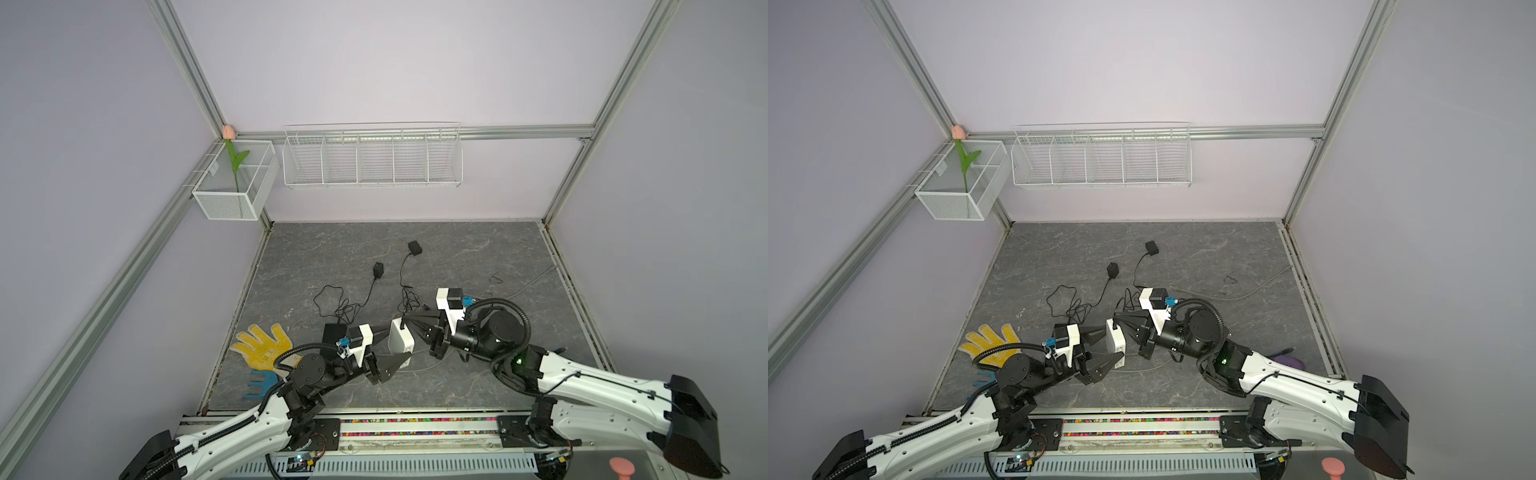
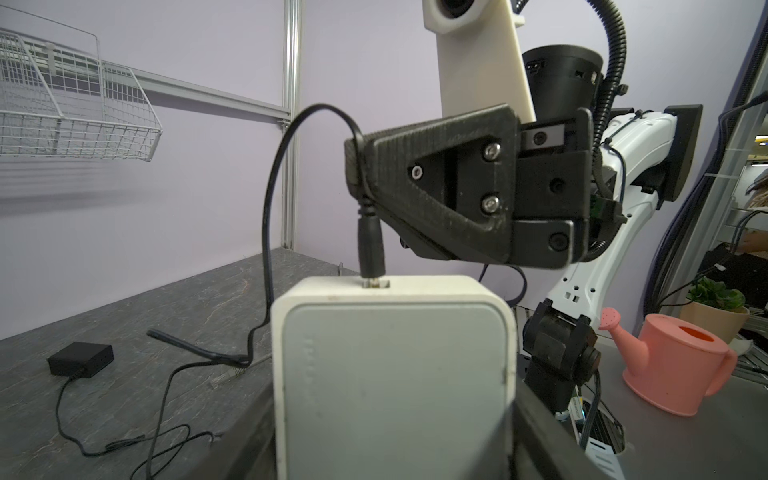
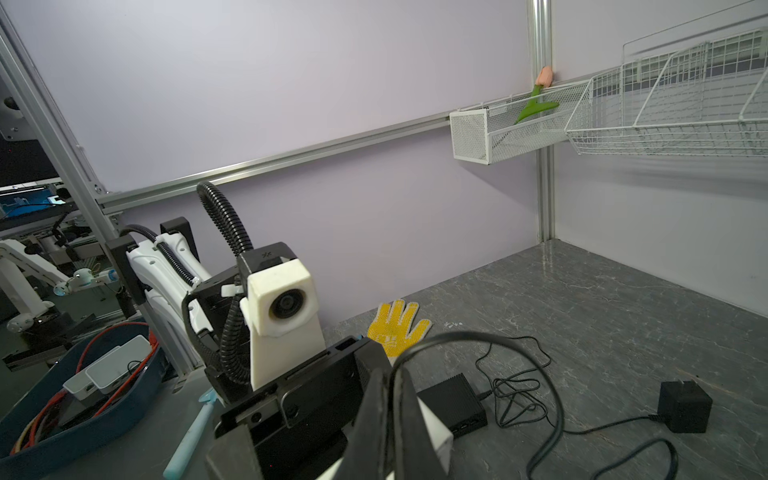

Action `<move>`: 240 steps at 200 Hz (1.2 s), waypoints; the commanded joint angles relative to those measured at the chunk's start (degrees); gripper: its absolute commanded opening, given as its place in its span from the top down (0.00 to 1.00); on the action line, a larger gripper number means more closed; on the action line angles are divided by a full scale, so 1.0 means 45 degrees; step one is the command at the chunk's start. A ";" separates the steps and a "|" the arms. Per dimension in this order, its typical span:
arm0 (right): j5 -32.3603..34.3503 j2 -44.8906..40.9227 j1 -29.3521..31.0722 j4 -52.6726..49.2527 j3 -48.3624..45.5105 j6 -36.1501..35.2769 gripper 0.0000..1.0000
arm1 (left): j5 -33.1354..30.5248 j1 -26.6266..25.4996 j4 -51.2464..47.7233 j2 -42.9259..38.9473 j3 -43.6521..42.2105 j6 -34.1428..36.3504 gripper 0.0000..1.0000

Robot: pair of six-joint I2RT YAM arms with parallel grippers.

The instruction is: Insert the plug into the switch port

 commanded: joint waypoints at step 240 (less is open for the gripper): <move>-0.0742 0.1689 0.0305 -0.7108 0.0142 -0.1200 0.93 | -0.1121 -0.0032 0.1864 -0.2470 0.0778 0.0795 1.00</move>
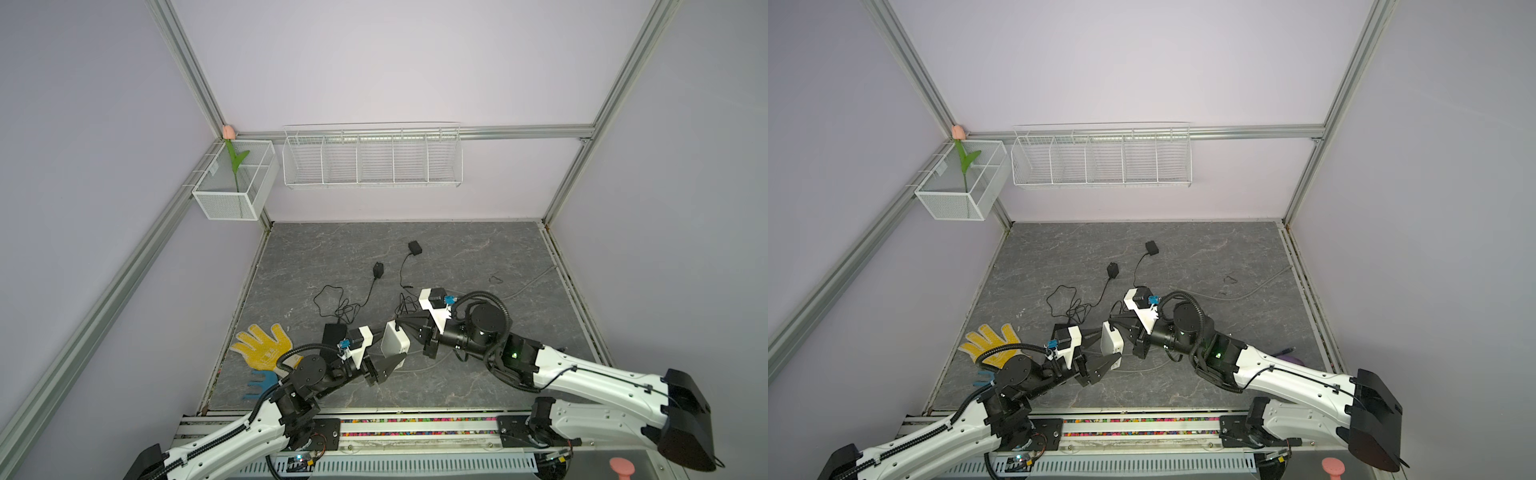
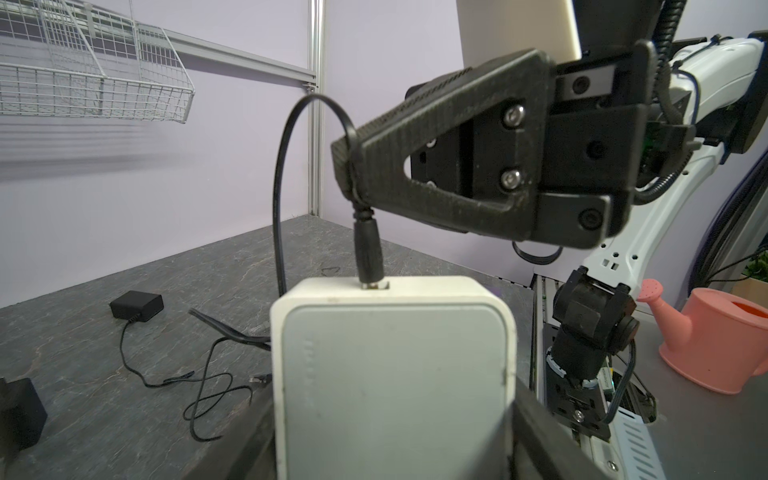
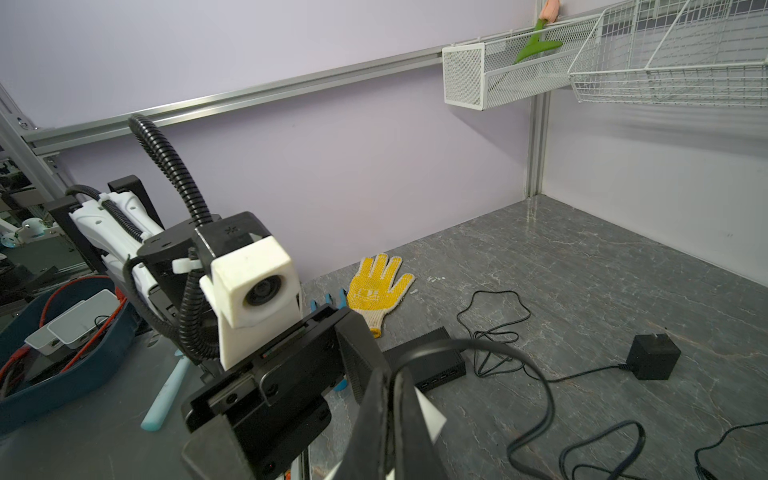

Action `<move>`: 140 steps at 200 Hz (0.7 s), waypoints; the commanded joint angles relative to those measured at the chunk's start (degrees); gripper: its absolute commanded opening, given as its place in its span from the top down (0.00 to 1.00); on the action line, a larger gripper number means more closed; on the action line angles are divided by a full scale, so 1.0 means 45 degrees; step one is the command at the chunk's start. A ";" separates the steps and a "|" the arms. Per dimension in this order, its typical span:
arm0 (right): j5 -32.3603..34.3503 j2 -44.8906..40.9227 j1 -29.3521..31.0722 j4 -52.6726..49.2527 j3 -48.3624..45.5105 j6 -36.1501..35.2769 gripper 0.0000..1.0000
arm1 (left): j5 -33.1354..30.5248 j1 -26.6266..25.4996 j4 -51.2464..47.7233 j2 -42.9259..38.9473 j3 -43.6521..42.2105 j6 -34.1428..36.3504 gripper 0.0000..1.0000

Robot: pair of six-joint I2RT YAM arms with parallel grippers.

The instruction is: Insert the plug into the switch port

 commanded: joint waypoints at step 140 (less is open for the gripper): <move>-0.0435 0.1736 0.0118 -0.4211 -0.1269 0.0246 0.94 | -0.0848 -0.0029 0.4925 -0.0874 0.0840 0.0811 1.00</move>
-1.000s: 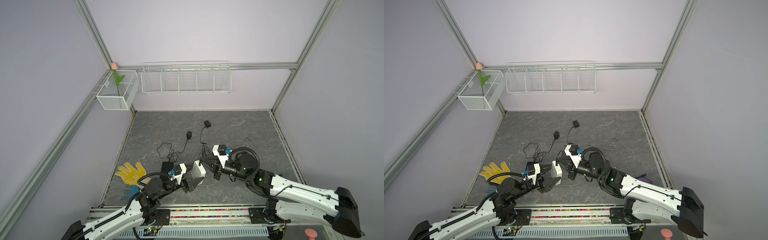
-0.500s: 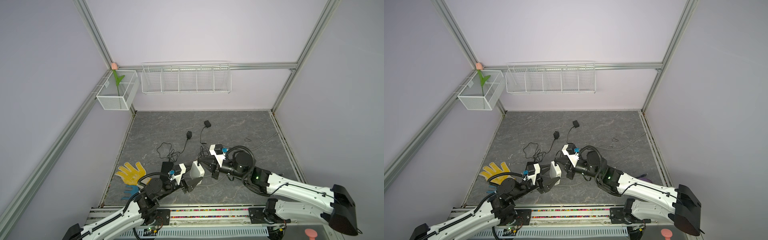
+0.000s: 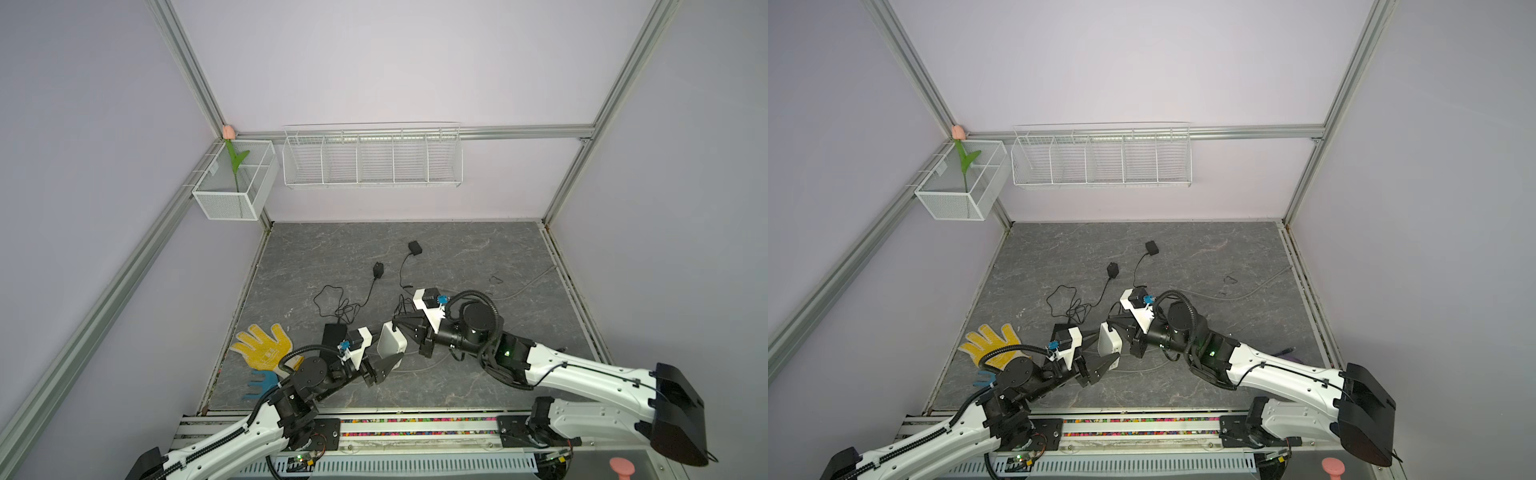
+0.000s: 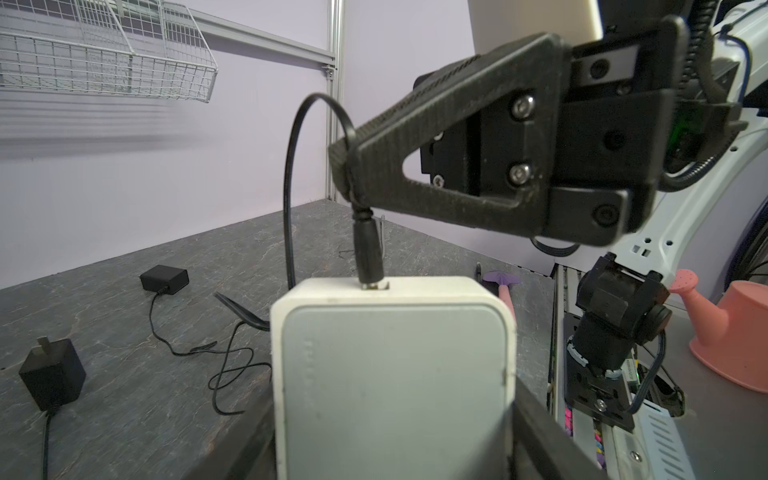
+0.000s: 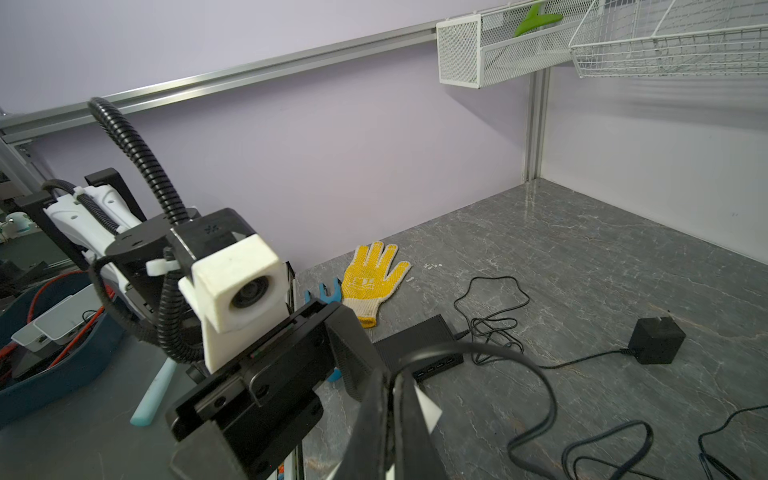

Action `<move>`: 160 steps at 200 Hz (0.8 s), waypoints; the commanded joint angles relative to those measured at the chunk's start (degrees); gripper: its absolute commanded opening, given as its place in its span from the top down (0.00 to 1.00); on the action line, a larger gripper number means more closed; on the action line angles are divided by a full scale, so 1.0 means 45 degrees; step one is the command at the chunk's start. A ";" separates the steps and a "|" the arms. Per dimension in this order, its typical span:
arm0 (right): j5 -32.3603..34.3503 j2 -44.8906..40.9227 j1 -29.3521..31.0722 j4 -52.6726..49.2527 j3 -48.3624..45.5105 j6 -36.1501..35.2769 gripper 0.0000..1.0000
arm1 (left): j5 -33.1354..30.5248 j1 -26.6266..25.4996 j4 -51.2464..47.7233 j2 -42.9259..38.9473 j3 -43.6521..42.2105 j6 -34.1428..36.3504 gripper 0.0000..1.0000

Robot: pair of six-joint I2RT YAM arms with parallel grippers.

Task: Insert the plug into the switch port
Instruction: 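Open the right gripper and draw it back from the seated plug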

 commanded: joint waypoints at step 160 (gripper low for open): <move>0.0513 0.1404 0.0205 -0.5275 -0.0381 0.0129 0.86 | -0.1136 -0.0030 0.7356 0.0860 0.0064 0.0936 1.00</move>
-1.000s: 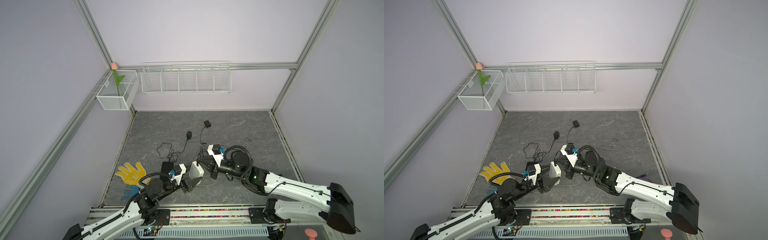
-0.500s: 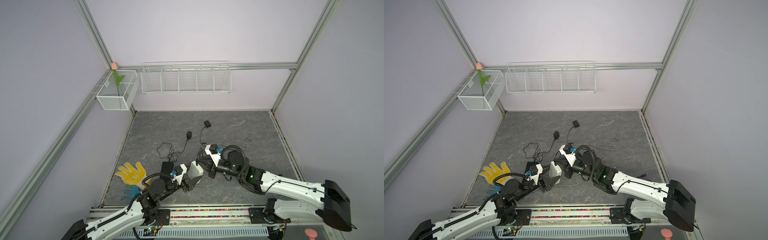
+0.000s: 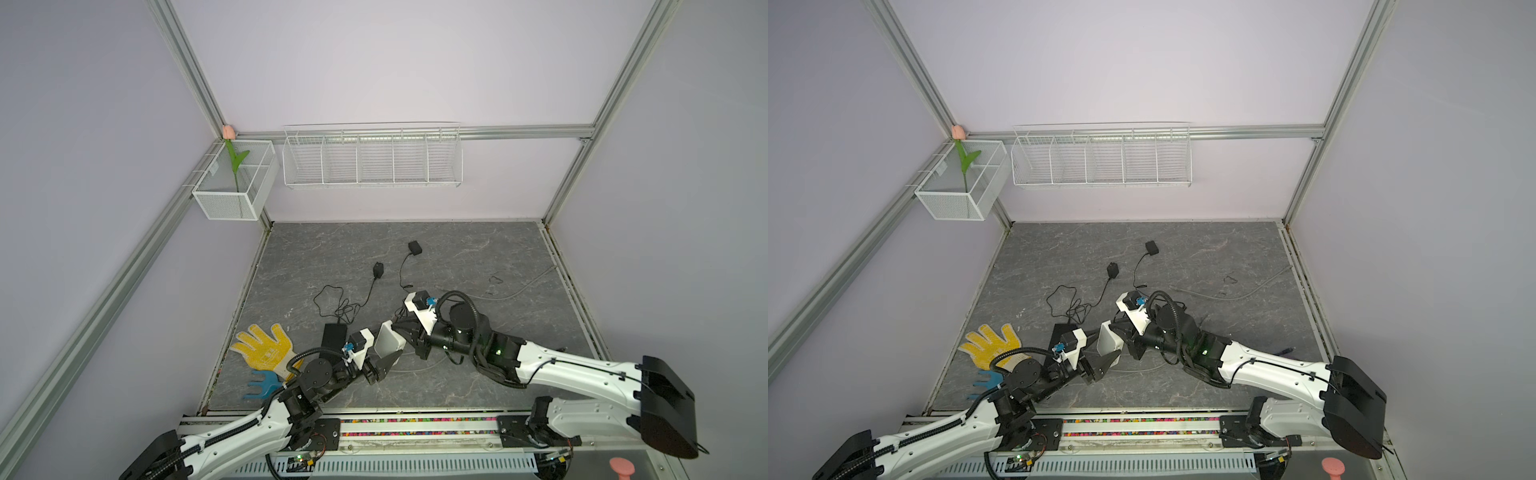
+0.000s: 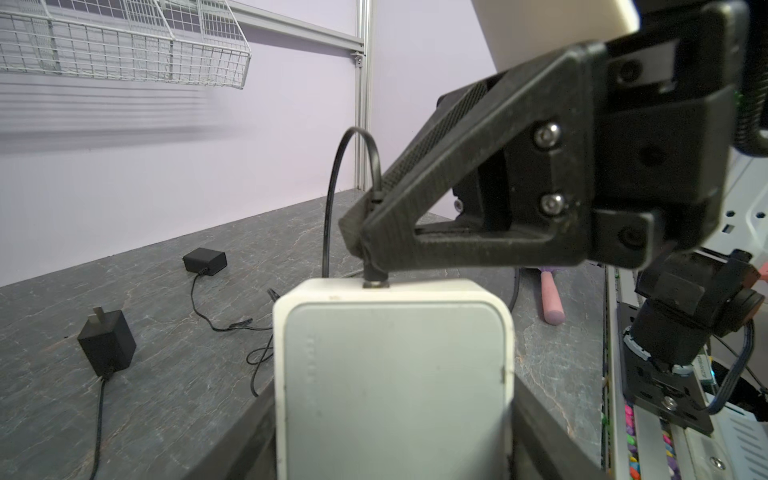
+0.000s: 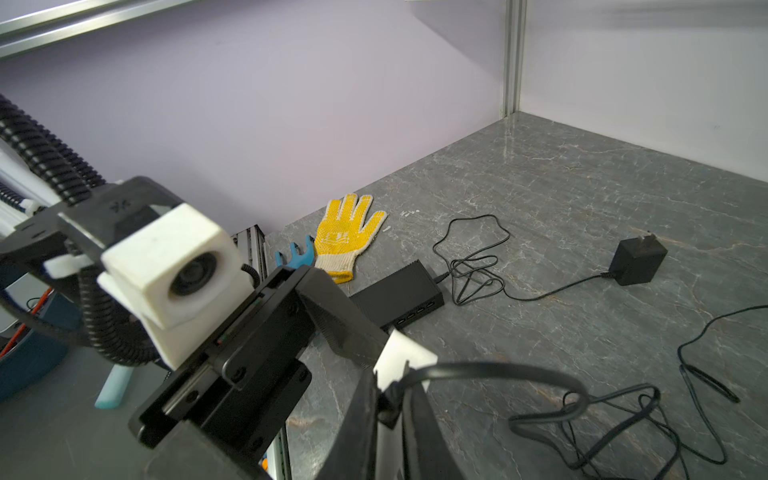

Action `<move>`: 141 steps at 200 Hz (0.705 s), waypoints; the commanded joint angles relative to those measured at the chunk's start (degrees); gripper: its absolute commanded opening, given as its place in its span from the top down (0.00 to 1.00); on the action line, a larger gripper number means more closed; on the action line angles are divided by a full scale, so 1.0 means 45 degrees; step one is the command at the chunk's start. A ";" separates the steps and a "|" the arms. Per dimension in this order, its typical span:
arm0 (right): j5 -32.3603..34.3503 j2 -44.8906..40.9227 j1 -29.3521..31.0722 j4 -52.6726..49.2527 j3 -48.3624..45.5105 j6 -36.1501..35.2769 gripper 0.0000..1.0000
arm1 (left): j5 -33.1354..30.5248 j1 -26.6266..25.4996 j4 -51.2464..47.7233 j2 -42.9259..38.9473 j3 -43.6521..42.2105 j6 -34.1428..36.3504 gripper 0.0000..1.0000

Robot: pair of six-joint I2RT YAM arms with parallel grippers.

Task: Insert the plug into the switch port
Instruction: 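Open the right gripper and draw it back from the seated plug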

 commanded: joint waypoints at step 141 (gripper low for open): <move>-0.1238 -0.0550 0.0055 -0.4222 0.0002 -0.0511 0.61 | -0.0269 -0.0031 0.3737 -0.1642 0.0850 0.0362 1.00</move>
